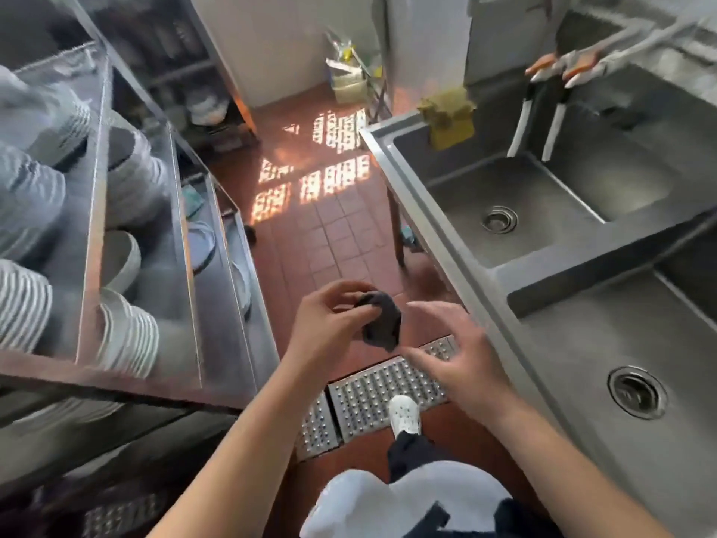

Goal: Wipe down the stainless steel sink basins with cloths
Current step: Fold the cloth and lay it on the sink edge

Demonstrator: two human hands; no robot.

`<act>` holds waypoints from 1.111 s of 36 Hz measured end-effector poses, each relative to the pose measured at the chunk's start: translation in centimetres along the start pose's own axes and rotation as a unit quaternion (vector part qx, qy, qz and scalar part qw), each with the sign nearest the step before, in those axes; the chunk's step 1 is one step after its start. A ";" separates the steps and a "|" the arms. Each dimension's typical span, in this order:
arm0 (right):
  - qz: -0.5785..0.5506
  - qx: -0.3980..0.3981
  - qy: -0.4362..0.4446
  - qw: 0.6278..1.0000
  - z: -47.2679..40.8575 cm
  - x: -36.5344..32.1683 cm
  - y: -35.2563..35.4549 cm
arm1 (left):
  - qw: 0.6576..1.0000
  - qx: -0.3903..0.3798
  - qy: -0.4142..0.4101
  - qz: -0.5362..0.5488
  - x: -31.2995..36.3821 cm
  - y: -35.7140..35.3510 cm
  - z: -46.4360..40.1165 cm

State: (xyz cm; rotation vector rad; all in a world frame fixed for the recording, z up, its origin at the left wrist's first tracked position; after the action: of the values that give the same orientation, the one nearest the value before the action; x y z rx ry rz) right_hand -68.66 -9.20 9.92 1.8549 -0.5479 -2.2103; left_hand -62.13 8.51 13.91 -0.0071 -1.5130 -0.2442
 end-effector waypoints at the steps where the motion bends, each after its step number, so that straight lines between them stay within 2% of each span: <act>1: 0.018 -0.015 0.023 0.999 -1.9 -1.2 -0.7 | 1.000 0.012 0.013 0.003 0.2 0.3 -2.1; 3: 0.033 -0.010 0.059 0.998 -5.8 -3.2 -1.7 | 0.998 0.027 0.043 0.033 0.4 0.6 -6.0; 8: -0.020 0.051 0.076 0.996 -16.8 -5.1 -2.6 | 0.986 0.053 0.091 0.127 -0.1 1.5 -15.5; 11: -0.070 0.025 0.040 0.996 -22.2 -5.2 -2.5 | 0.981 0.050 0.116 0.150 -0.9 1.9 -20.2; 14: -0.191 -0.031 -0.035 0.980 -28.1 -5.6 -1.8 | 0.983 -0.006 0.123 0.137 -1.5 2.2 -26.2; 16: -0.225 -0.033 -0.061 0.972 -32.1 -5.7 -1.1 | 0.985 -0.048 0.122 0.114 -1.7 2.4 -30.6; 23: -0.224 0.082 -0.124 0.963 -47.2 -3.9 2.4 | 0.979 -0.200 0.039 0.027 -3.5 1.1 -48.2; 27: -0.221 0.172 -0.166 0.945 -54.9 -3.3 4.1 | 0.939 -0.344 -0.002 -0.007 -4.3 -1.9 -59.3; 30: -0.242 0.201 -0.193 0.929 -57.6 -3.6 5.0 | 0.918 -0.394 -0.038 -0.039 -3.6 -4.1 -64.3; 34: -0.288 0.254 -0.239 0.892 -62.1 -3.7 7.5 | 0.885 -0.465 -0.013 -0.013 -2.7 -8.2 -72.7; 40: -0.389 0.317 -0.330 0.799 -65.5 -0.2 9.7 | 0.850 -0.521 0.077 0.011 -1.8 -14.5 -79.8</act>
State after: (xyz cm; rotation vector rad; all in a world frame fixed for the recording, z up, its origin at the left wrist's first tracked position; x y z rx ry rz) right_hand -5.28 -27.71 4.79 1.6791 -0.8185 -3.6726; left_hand 14.10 -17.77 5.03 -0.8524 -1.0593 -1.0002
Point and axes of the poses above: each hand's wrist, its own z-axis away from the middle knuckle, its own y-axis out of the back of the hand, x = y × z, the point moved 5 cm from there along -z, towards the middle knuckle, and after that the axes turned 12 degrees about -y, right-handed, at the moved point
